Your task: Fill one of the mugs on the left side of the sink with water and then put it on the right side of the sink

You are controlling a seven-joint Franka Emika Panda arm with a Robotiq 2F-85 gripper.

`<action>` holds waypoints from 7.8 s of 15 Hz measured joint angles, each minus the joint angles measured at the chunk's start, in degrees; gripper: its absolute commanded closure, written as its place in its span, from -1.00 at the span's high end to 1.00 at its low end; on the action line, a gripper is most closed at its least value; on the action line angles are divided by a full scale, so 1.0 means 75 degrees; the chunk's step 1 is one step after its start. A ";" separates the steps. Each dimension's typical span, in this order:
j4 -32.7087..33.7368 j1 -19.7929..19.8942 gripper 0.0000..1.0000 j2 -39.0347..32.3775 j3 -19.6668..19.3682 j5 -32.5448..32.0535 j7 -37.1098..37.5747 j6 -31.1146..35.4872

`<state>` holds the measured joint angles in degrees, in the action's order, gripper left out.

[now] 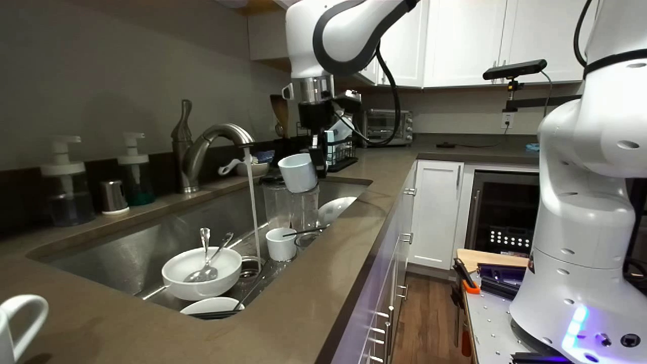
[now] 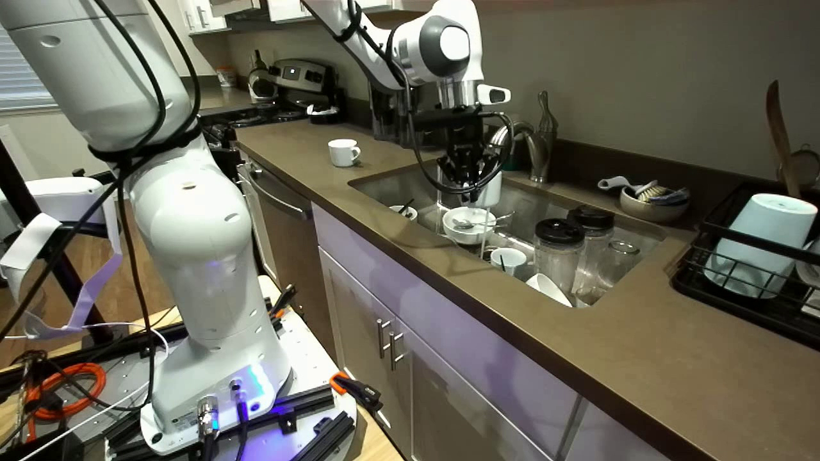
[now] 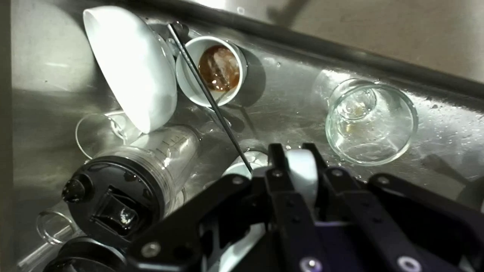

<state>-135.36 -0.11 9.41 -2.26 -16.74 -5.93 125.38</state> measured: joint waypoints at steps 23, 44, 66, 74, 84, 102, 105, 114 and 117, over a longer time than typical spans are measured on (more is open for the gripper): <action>-0.1248 0.0636 -0.68 0.1980 -0.1462 0.0653 -0.0934 -0.0189; -0.0714 0.2105 -0.90 0.1916 -0.2714 0.0527 -0.2211 -0.0359; 0.1597 0.2636 -0.90 -0.0674 -0.3303 0.1718 -0.2798 -0.0636; 0.1856 0.2800 -0.90 -0.1121 -0.3324 0.2017 -0.2798 -0.0636; 0.2854 0.2952 -0.90 -0.2250 -0.3088 0.2665 -0.2861 -0.0815; 0.3611 0.3554 0.32 -0.3214 -0.2418 0.2931 -0.2910 -0.1114; 0.3611 0.3574 0.69 -0.3175 -0.2418 0.2931 -0.2911 -0.1216; 0.3311 0.3480 1.00 -0.2305 -0.2417 0.2503 -0.2911 -0.1724; 0.2906 0.3299 1.00 -0.1600 -0.2404 0.2076 -0.2981 -0.1698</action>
<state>-113.57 24.63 -2.60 -20.29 -1.18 -28.29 112.65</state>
